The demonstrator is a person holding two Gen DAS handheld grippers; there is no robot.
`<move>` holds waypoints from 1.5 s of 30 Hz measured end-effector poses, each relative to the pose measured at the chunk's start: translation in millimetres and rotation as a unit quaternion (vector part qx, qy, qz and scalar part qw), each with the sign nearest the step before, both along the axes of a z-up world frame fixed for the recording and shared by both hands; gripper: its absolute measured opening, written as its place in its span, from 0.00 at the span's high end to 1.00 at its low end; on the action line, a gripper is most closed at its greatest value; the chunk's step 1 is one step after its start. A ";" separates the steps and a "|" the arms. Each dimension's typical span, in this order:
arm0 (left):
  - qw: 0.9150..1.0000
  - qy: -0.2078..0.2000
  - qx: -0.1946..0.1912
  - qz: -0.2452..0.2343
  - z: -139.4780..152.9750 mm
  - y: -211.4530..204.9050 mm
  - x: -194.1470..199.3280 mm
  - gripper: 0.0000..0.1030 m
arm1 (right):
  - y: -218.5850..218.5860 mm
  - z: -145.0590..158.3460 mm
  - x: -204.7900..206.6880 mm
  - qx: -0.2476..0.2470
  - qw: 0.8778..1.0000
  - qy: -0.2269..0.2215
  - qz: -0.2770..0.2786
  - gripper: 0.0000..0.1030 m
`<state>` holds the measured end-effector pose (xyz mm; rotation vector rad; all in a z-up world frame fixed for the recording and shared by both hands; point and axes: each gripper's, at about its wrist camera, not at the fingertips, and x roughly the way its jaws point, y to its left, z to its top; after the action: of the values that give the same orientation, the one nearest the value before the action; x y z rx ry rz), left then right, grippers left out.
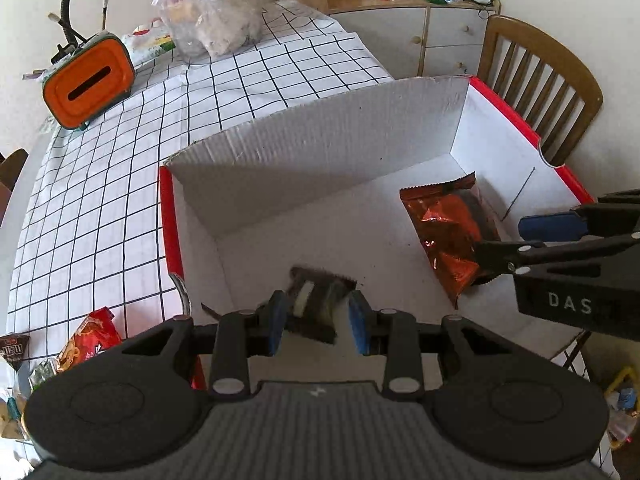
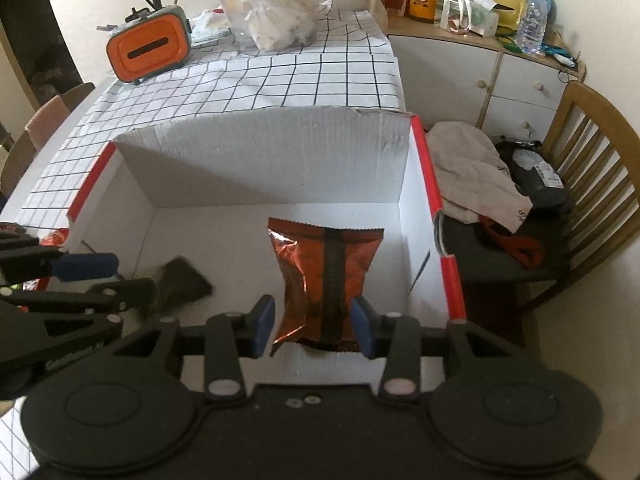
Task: Organize snacks
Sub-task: 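Open both grippers to drop the chocolate bar and bag into the box, then grasp the Minion jelly with the left gripper while the right grasps the red chip bag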
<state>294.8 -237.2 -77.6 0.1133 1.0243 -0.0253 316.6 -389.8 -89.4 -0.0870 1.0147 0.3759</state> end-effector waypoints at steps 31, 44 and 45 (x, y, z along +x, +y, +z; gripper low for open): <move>0.992 -0.118 -0.044 0.016 78.3 46.8 -93.5 0.35 | 24.7 79.4 -78.3 0.082 0.993 -0.083 0.033 0.59; 0.988 -0.144 -0.048 0.021 88.9 118.1 -150.7 0.25 | 86.3 87.5 -123.0 0.089 0.991 -0.099 0.034 0.47; 0.988 -0.144 -0.050 0.022 89.0 125.1 -155.4 0.24 | 91.2 87.3 -125.7 0.091 0.990 -0.098 0.034 0.45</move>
<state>139.4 -112.1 11.4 0.0010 0.7342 -0.0192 190.9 -298.6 -2.2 0.0057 0.7814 0.5099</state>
